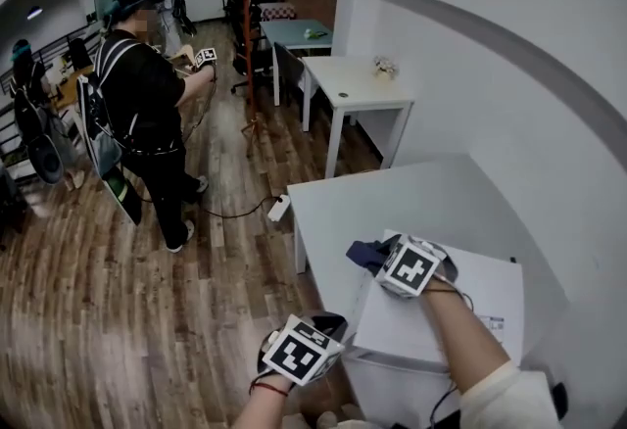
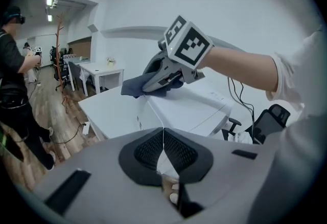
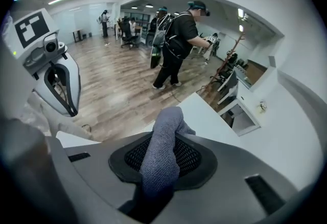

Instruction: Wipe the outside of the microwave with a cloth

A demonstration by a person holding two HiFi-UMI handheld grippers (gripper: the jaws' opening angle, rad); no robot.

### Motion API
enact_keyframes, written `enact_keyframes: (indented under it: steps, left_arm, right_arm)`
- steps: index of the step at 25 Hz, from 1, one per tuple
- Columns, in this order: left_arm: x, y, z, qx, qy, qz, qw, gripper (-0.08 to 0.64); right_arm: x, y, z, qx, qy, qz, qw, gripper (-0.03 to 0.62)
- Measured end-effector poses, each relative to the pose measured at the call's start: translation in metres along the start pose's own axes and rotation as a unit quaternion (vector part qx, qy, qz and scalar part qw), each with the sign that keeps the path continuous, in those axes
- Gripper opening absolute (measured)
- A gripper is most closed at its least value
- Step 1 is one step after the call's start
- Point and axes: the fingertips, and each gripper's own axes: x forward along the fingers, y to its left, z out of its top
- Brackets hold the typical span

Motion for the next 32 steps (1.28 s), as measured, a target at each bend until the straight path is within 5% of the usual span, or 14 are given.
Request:
enact_keyframes:
  steps: [3,7,11,20,24,32]
  left_arm:
    - [0.016,0.002,-0.002,0.008,0.014,-0.018,0.9997,0.003]
    - [0.032,0.003,-0.002,0.027,0.032,-0.055,0.9976,0.003]
    - [0.042,0.008,-0.005,0.030,0.042,-0.087,0.9949,0.003]
    - [0.065,0.041,-0.007,-0.030,0.087,-0.081,0.9924,0.003]
    - [0.069,0.029,-0.024,-0.027,0.109,-0.092,0.9894,0.003]
    - [0.085,0.025,-0.044,-0.059,0.126,-0.109,0.9842,0.003]
  right_arm:
    - [0.011,0.006,0.006,-0.047,0.048,0.050,0.996,0.107]
    - [0.023,0.010,0.004,-0.129,0.148,0.095,0.976,0.107]
    - [0.032,0.020,-0.009,-0.128,0.216,0.163,0.954,0.107]
    - [0.063,0.002,-0.006,-0.140,0.256,0.142,0.946,0.107]
    - [0.066,-0.007,-0.016,-0.174,0.292,0.122,0.933,0.107]
    - [0.078,-0.005,-0.028,-0.194,0.330,0.144,0.912,0.104]
